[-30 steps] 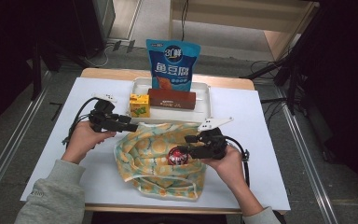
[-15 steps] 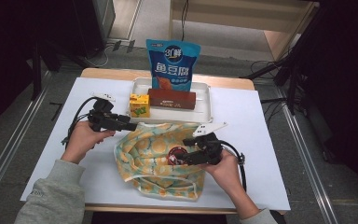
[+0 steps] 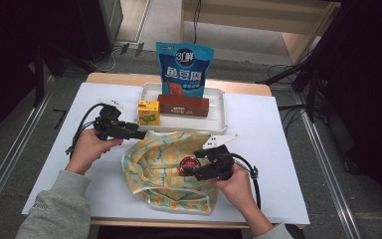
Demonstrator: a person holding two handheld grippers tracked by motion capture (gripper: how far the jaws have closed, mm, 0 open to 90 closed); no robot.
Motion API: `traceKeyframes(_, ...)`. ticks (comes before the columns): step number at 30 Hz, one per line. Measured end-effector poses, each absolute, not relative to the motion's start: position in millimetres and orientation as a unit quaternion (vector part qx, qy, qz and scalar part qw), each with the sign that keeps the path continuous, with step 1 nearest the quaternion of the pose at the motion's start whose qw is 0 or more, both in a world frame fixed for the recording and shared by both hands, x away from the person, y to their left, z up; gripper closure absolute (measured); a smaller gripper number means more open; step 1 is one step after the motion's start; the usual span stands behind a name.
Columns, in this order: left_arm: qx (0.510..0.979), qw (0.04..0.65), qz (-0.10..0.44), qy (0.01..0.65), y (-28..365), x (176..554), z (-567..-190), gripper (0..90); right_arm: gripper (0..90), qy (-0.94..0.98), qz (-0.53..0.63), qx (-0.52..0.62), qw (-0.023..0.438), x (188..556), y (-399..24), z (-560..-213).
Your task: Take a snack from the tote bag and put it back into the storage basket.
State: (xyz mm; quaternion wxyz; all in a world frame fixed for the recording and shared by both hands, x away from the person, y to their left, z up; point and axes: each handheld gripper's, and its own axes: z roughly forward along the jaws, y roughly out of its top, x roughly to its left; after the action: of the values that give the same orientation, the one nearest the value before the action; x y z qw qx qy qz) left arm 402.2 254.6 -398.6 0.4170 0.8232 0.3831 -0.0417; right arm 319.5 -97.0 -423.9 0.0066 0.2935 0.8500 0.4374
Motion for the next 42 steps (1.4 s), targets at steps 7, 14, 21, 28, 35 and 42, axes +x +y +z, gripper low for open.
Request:
traceKeyframes(7,0.822,0.42,-0.04,0.383,255.3,401.6,-397.6,37.3,21.8,0.854,0.43,0.293,0.009,315.2,-91.6,-428.5)
traceKeyframes(14,0.821,0.42,-0.036,0.385,256.4,402.0,-397.9,37.3,20.7,0.866,0.402,0.297,0.015,312.8,-84.4,-440.3)
traceKeyframes(21,0.817,0.426,-0.034,0.386,258.6,402.0,-396.7,37.2,19.9,0.87,0.395,0.295,0.022,312.1,-80.9,-447.1)
traceKeyframes(28,0.815,0.428,-0.034,0.389,259.5,402.1,-396.7,37.2,20.5,0.872,0.396,0.286,0.022,313.6,-79.4,-451.9)
traceKeyframes(35,0.816,0.429,-0.039,0.386,258.4,402.6,-398.0,37.3,22.2,0.881,0.391,0.265,0.028,312.3,-79.3,-449.2)
traceKeyframes(42,0.816,0.429,-0.037,0.386,259.4,402.4,-397.5,37.3,25.8,0.877,0.401,0.265,0.014,317.7,-84.9,-444.0)
